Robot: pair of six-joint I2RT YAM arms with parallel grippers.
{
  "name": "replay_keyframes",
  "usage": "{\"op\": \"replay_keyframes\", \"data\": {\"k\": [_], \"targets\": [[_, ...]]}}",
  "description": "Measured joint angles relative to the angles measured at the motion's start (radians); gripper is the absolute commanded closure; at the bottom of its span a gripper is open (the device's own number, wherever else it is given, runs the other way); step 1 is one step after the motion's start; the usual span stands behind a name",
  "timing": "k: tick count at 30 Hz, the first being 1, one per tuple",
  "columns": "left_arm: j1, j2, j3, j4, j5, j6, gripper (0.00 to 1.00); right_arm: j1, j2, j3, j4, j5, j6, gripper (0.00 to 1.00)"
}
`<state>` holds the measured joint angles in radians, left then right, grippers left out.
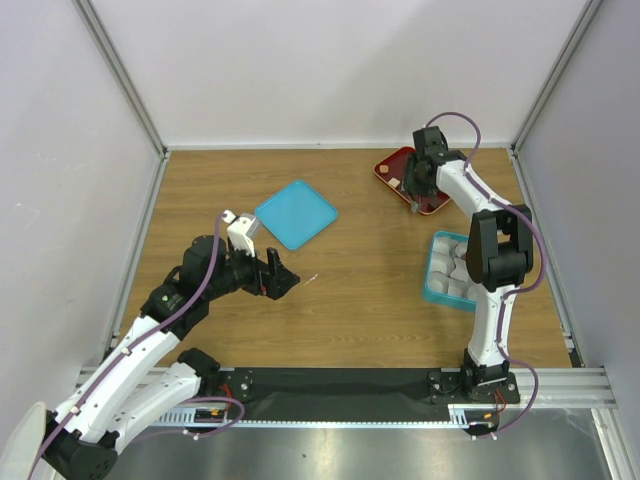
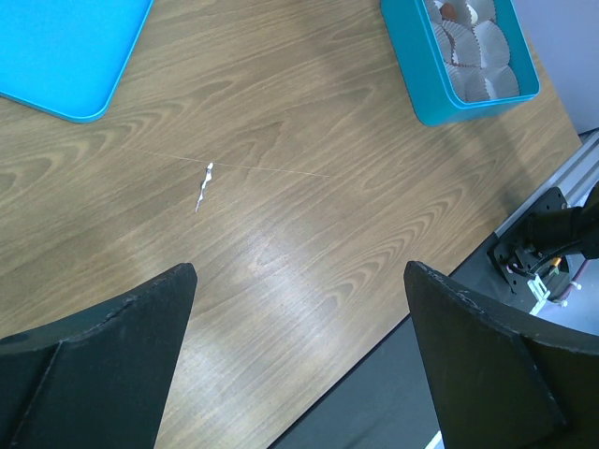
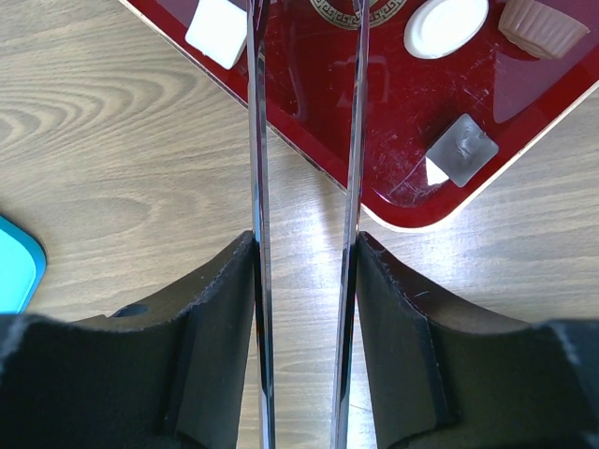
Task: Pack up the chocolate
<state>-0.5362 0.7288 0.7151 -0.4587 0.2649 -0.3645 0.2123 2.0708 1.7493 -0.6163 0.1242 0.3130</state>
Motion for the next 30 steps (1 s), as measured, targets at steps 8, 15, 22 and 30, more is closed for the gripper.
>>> {"op": "replay_keyframes", "data": {"k": [8, 15, 22, 30], "targets": [[0.0, 0.0, 0.0, 0.0, 0.0, 0.0, 0.0, 0.0, 0.025, 0.005, 0.0, 0.002, 0.0, 0.54], [0.0, 0.0, 0.0, 0.0, 0.0, 0.0, 0.0, 0.0, 0.035, 0.006, -0.001, 0.003, 0.0, 0.63], [0.0, 0.0, 0.0, 0.0, 0.0, 0.0, 0.0, 0.0, 0.023, 0.006, -0.015, 0.003, -0.005, 0.64], [0.0, 0.006, 0.0, 0.0, 0.0, 0.0, 0.0, 0.0, -0.124, 0.001, -0.072, 0.002, -0.021, 0.65]]}}
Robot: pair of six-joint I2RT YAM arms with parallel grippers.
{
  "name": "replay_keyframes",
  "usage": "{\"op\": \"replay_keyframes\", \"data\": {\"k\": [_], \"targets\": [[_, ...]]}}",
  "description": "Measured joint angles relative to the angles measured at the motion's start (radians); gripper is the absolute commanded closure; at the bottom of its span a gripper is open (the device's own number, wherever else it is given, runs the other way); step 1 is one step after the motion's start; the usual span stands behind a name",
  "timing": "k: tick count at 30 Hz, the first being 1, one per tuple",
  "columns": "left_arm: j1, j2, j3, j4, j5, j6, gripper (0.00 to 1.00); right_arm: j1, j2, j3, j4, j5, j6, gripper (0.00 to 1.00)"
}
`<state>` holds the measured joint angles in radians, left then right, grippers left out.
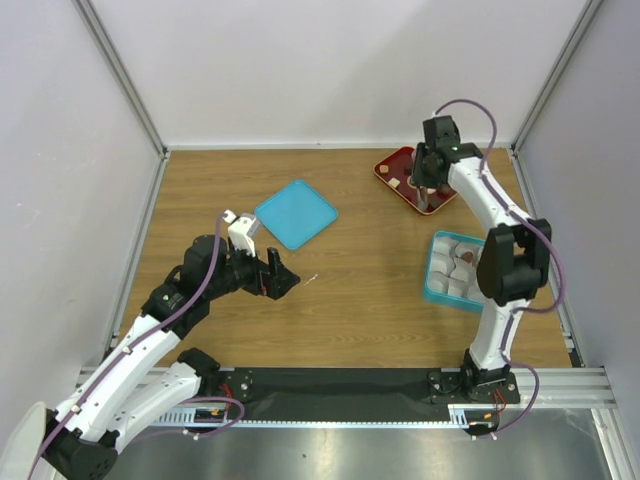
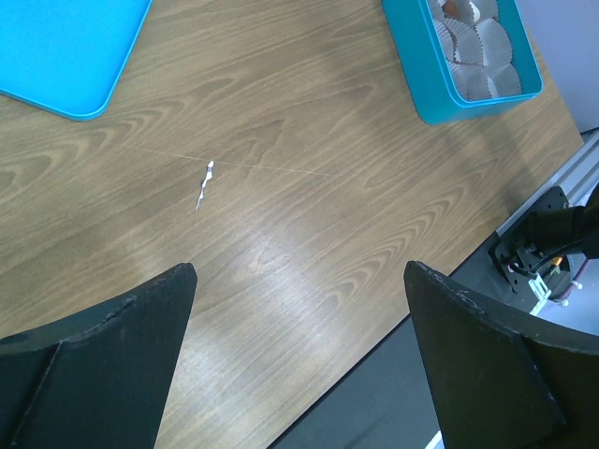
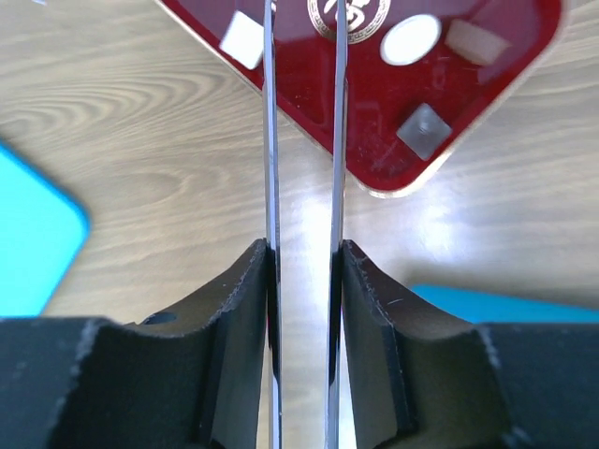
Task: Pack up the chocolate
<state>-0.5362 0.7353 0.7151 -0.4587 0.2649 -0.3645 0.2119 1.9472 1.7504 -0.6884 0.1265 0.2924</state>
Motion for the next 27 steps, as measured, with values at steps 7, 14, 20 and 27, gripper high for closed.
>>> {"op": "replay_keyframes", "data": {"k": [7, 14, 20, 27], "targets": [[0.0, -0.001, 0.0, 0.0, 0.0, 0.0, 0.0, -0.007, -0.283, -0.161, -0.065, 0.019, 0.002, 0.64], [0.002, -0.004, 0.0, 0.0, 0.002, 0.0, 0.0, -0.013, -0.562, -0.347, -0.187, 0.031, 0.007, 0.64], [0.005, -0.005, 0.0, 0.0, 0.006, 0.0, 0.0, -0.013, -0.704, -0.534, -0.24, 0.021, 0.034, 0.64], [0.005, -0.011, 0.0, 0.001, 0.009, 0.0, 0.0, -0.014, -0.717, -0.639, -0.243, -0.002, 0.064, 0.63]]}}
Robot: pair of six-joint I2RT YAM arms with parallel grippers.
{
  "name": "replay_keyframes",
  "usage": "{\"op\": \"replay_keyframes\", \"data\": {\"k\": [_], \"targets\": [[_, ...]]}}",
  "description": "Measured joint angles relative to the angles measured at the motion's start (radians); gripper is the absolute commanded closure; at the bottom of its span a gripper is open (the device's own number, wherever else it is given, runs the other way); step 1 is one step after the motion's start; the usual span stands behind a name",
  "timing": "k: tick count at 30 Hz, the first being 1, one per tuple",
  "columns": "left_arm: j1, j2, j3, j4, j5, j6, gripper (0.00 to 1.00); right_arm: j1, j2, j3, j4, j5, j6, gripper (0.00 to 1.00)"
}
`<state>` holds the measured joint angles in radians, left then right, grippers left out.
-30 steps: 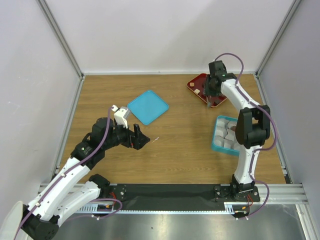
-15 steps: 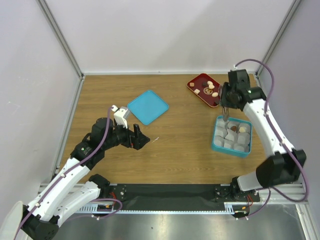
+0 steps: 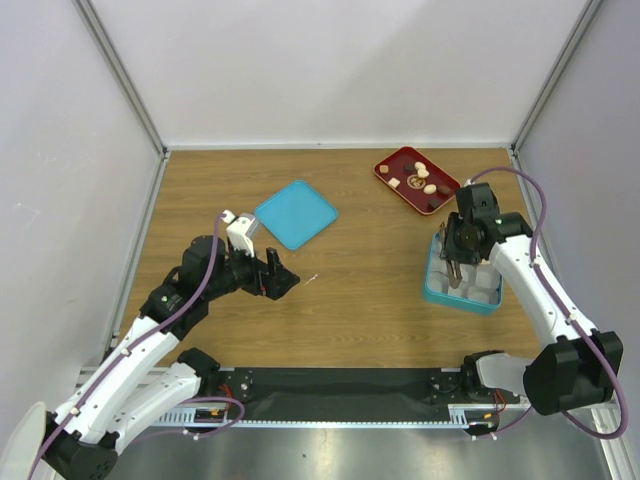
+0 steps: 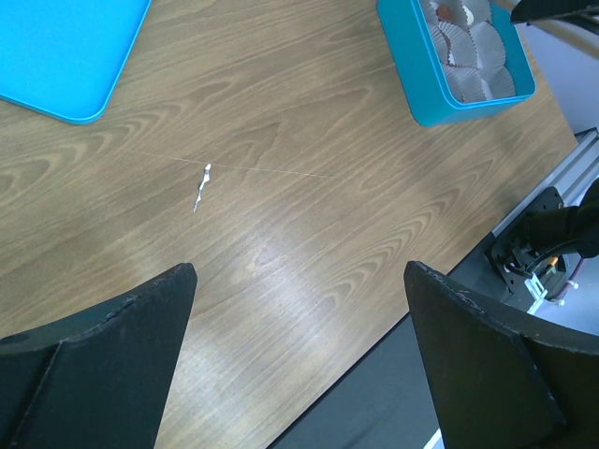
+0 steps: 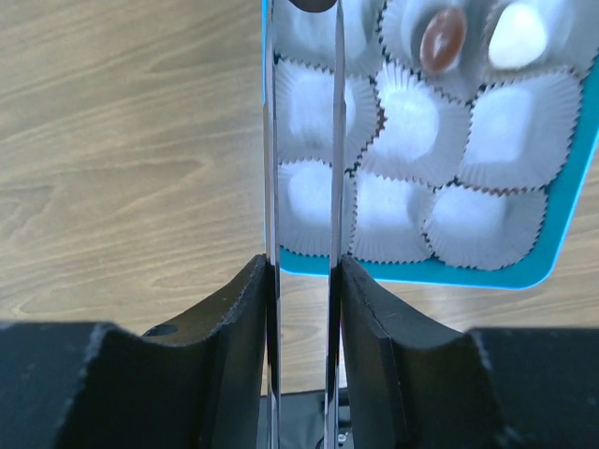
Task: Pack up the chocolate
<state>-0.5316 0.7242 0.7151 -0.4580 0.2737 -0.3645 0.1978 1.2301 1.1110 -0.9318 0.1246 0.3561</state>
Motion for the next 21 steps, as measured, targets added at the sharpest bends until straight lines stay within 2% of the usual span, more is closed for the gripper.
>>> {"op": "replay_keyframes", "data": {"k": [7, 21], "targets": [[0.0, -0.001, 0.0, 0.0, 0.0, 0.0, 0.0, 0.0, 0.0, -0.031, 0.012, -0.002, 0.019, 0.62], [0.0, -0.001, 0.0, 0.0, 0.0, 0.0, 0.0, 0.003, -0.029, -0.104, 0.028, 0.006, 0.036, 0.54]]}}
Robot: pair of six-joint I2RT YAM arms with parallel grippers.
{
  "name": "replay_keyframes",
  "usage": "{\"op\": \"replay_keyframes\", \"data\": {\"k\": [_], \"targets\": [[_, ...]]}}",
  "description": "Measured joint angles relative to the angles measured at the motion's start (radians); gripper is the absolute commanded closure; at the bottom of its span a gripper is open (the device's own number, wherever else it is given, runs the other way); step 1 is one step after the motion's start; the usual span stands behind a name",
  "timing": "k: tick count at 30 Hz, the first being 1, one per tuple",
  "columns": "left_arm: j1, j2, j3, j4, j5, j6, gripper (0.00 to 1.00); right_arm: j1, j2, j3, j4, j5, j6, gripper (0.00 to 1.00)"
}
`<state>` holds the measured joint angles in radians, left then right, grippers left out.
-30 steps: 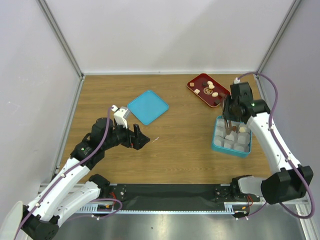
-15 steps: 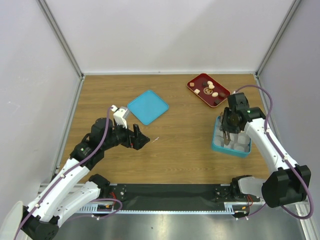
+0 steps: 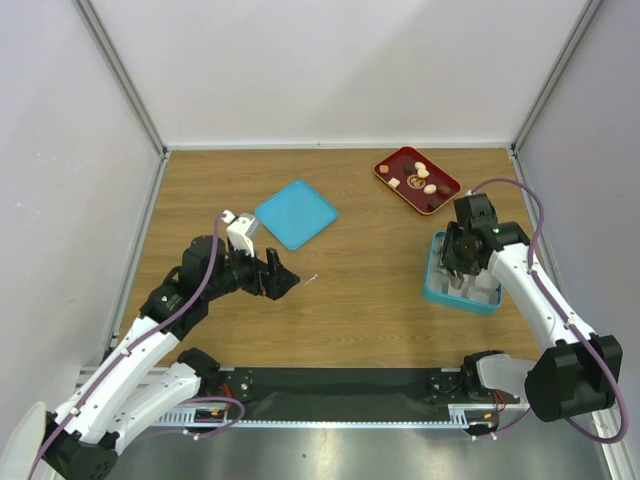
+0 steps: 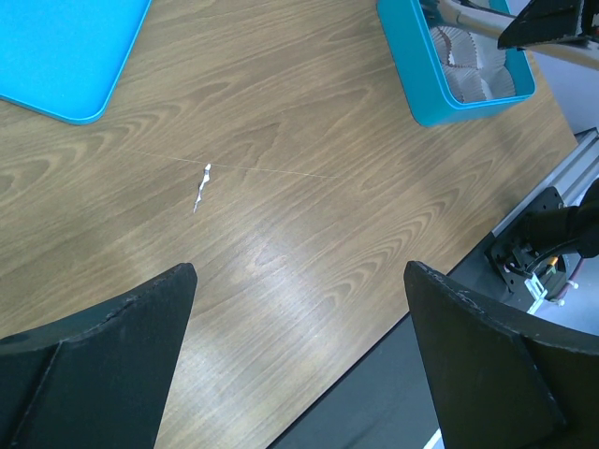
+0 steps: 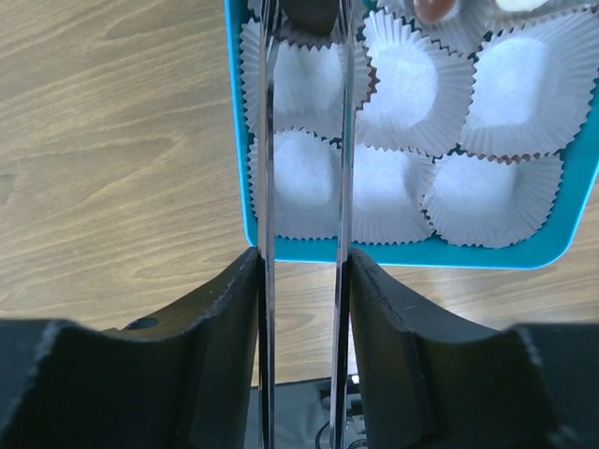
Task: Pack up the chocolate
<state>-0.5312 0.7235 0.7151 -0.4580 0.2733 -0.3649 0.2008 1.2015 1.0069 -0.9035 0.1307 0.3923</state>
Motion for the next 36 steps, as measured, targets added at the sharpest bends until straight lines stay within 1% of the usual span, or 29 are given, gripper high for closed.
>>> {"op": "replay_keyframes", "data": {"k": [9, 17, 20, 22, 25, 31, 36], "targets": [[0.0, 0.0, 0.0, 0.0, 0.0, 0.0, 0.0, -0.001, -0.007, 0.024, -0.005, 0.036, -0.008, 0.5], [0.0, 0.0, 0.0, 0.0, 0.0, 0.0, 0.0, -0.009, 0.007, 0.198, -0.015, 0.048, -0.027, 0.52], [0.0, 0.0, 0.0, 0.0, 0.0, 0.0, 0.0, -0.009, 0.051, 0.267, 0.042, 0.044, -0.038, 0.52], [0.0, 0.0, 0.0, 0.0, 0.0, 0.0, 0.0, -0.01, 0.107, 0.301, 0.096, 0.044, -0.051, 0.52], [0.001, 0.0, 0.0, 0.0, 0.0, 0.0, 0.0, -0.011, 0.239, 0.364, 0.167, 0.042, -0.066, 0.52], [0.002, 0.002, 0.0, 0.0, 0.0, 0.0, 0.0, -0.018, 0.563, 0.555, 0.249, 0.047, -0.092, 0.52], [0.002, 0.003, 0.0, 0.0, 0.0, 0.0, 0.0, -0.023, 0.691, 0.625, 0.268, 0.045, -0.122, 0.51]]}}
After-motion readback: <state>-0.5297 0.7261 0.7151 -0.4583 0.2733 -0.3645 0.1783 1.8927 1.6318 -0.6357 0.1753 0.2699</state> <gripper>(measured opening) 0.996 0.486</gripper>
